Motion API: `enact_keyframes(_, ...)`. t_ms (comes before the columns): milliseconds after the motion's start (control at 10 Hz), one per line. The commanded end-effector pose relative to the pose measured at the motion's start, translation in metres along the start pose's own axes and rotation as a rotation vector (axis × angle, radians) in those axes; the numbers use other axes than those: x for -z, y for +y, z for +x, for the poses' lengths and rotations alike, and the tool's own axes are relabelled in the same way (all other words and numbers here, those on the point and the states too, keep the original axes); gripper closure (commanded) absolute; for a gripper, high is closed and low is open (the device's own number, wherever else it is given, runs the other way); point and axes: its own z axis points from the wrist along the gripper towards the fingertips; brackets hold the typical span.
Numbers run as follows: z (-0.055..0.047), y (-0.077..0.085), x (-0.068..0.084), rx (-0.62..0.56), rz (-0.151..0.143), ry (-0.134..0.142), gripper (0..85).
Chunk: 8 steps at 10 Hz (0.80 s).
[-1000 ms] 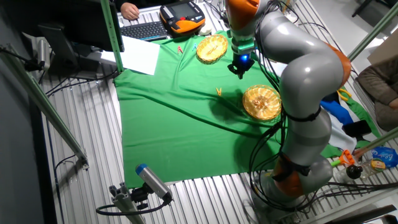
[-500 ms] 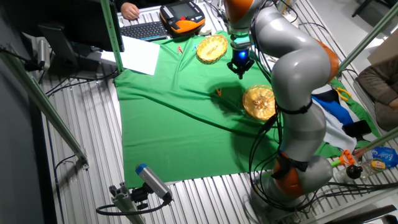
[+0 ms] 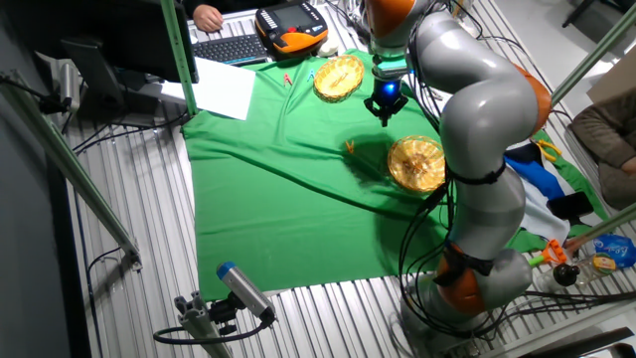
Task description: Use a clamp
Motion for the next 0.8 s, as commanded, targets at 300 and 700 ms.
enact_keyframes(300, -0.049, 0.026, -0.007, 0.020, 0.006, -0.020, 85.0)
enact_keyframes(700, -0.068, 0.029, -0.022, 0.072, 0.001, -0.004, 85.0)
